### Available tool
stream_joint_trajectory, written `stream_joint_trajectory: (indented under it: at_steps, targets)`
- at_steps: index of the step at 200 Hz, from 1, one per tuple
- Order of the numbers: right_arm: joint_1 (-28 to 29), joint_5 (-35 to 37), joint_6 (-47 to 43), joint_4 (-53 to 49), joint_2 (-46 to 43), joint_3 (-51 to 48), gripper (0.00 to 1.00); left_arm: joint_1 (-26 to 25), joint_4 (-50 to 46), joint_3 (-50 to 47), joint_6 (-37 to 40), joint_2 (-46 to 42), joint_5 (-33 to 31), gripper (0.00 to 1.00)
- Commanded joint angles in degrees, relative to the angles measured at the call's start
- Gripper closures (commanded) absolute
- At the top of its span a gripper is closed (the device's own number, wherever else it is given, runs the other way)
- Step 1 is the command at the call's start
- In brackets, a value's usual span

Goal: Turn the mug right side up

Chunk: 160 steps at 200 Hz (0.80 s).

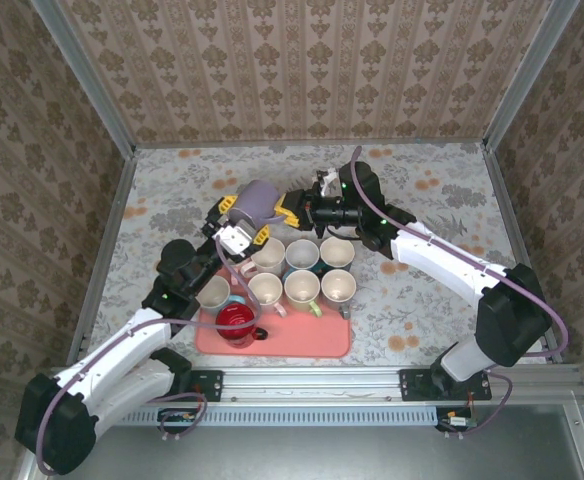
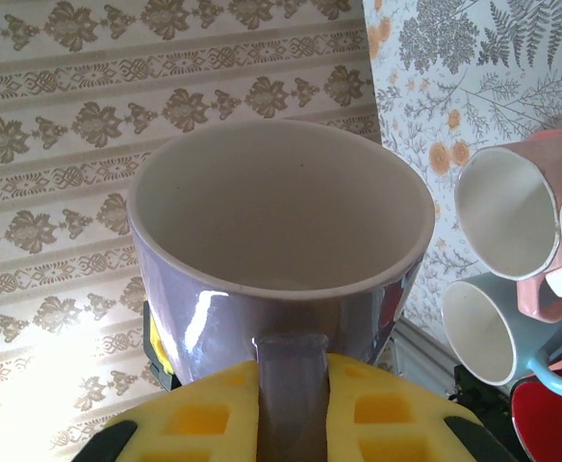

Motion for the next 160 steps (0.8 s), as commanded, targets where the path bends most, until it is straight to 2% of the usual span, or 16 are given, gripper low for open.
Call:
stream_joint_trajectory:
  at_steps: [1, 27, 41, 66, 103, 138, 160]
  targets:
    - [0.9, -1.7, -1.4, 3.3, -0.1, 1.0, 0.97, -2.1, 2.9, 0.2, 0.9, -1.2, 3.9, 0.45]
    - [0.0, -0.5, -1.7, 3.3, -1.9, 0.2, 1.00, -2.2, 2.9, 0.1, 0.5, -1.2, 2.9, 0.18]
    - [-0.9, 0.3, -2.5, 2.6, -3.3, -0.3, 1.00, -2.2, 2.9, 0.2, -0.2, -1.1, 2.4, 0.01]
    - [-2.5, 3.5, -8.8, -3.0, -6.9, 0.0, 1.00, -2.2, -1.3, 2.6, -3.1, -1.1, 0.1, 0.00]
    - [-2.4, 15.7, -32.5, -21.3, -15.3, 3.5, 1.00, -2.1, -12.8, 8.4, -11.0, -1.2, -4.7, 0.00]
    - [-1.3, 26.3, -47.3, -25.4, -21.3, -0.4, 1.00, -1.5, -25.0, 14.6, -17.7, -0.8, -9.4, 0.00]
    - [1.5, 31.7, -55.5, -23.1, -24.4, -4.3, 1.00, 1.7, -34.0, 20.3, -24.8, 0.9, -9.9, 0.00]
